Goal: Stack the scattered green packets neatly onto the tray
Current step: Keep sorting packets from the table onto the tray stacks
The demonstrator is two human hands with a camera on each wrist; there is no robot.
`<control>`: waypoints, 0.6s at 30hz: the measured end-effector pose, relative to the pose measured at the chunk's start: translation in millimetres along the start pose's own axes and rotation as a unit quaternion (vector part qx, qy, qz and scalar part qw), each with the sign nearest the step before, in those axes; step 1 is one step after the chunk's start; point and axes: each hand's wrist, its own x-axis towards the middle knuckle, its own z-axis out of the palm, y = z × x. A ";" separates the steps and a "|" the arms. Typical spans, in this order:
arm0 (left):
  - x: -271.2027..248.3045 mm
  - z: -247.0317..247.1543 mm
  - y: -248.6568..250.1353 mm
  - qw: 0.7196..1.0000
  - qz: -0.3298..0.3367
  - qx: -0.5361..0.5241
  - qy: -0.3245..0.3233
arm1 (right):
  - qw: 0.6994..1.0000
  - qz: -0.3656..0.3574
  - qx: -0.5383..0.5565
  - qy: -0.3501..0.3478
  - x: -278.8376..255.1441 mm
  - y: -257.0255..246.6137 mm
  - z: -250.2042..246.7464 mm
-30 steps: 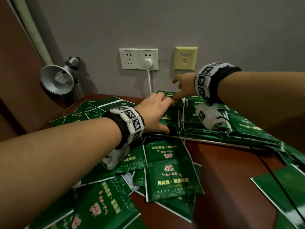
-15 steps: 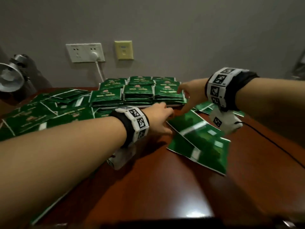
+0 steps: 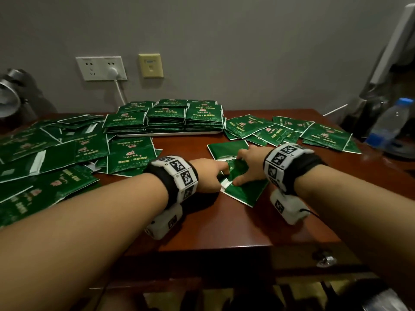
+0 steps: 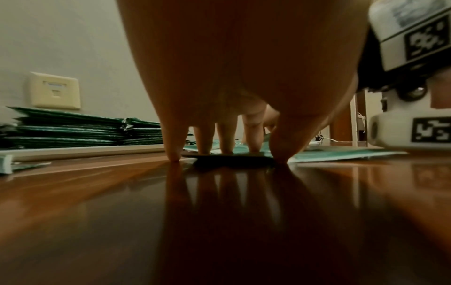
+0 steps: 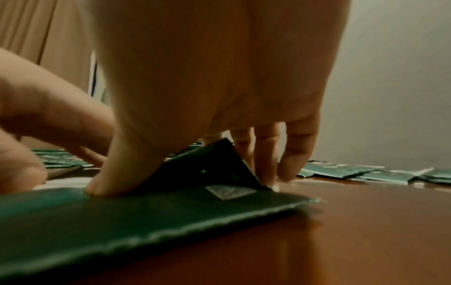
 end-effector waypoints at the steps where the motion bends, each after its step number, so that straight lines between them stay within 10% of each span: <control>1: 0.1 -0.6 0.0 1.000 0.000 0.000 -0.002 | 1.000 0.000 -0.008 0.003 0.9 -1.4 0.2; 18: -4.0 8.3 36.9 0.992 -0.006 0.064 0.110 | 0.996 -0.022 -0.079 0.019 -0.6 -12.4 -10.7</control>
